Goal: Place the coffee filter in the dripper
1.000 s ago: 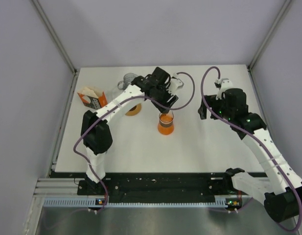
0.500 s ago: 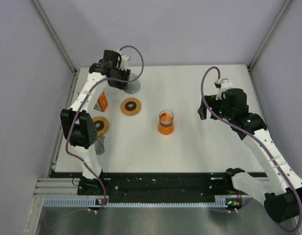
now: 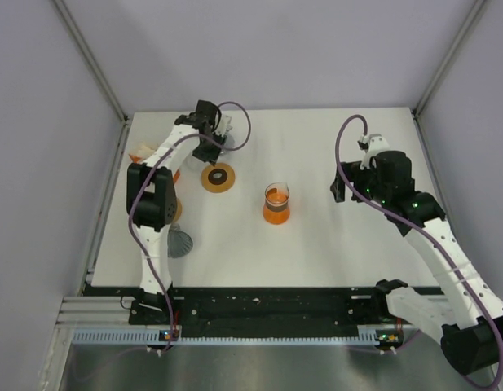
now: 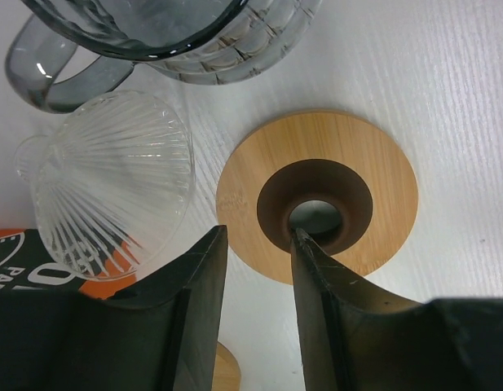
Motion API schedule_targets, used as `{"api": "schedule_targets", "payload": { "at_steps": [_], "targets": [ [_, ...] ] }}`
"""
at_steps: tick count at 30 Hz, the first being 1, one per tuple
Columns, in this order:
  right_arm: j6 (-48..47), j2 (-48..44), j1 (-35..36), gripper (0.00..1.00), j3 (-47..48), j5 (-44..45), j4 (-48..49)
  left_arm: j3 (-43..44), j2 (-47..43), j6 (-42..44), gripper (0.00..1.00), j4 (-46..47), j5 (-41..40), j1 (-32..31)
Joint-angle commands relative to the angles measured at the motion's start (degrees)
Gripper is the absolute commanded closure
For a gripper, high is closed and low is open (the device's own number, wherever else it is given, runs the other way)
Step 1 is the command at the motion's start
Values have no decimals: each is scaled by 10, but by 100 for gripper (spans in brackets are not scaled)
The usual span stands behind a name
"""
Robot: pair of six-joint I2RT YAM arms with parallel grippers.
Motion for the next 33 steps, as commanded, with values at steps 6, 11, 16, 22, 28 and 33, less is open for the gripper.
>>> {"api": "schedule_targets", "payload": {
  "at_steps": [6, 11, 16, 22, 28, 33],
  "targets": [
    [-1, -19, 7, 4, -2, 8, 12, 18, 42, 14, 57, 11, 5, -1],
    [0, -24, 7, 4, -6, 8, 11, 18, 56, 15, 57, 9, 10, -6],
    [0, -24, 6, 4, -5, 8, 11, 17, 75, 25, 59, 7, -11, -12],
    [2, -24, 7, 4, -3, 8, 12, 8, 96, 41, 65, 10, -21, -20],
    [6, -28, 7, 4, 3, 1, 8, 3, 93, 39, 100, 0, 36, -20],
    [13, -29, 7, 4, 21, -19, 1, 1, 49, 34, 100, -14, 87, -18]
  ]
}}
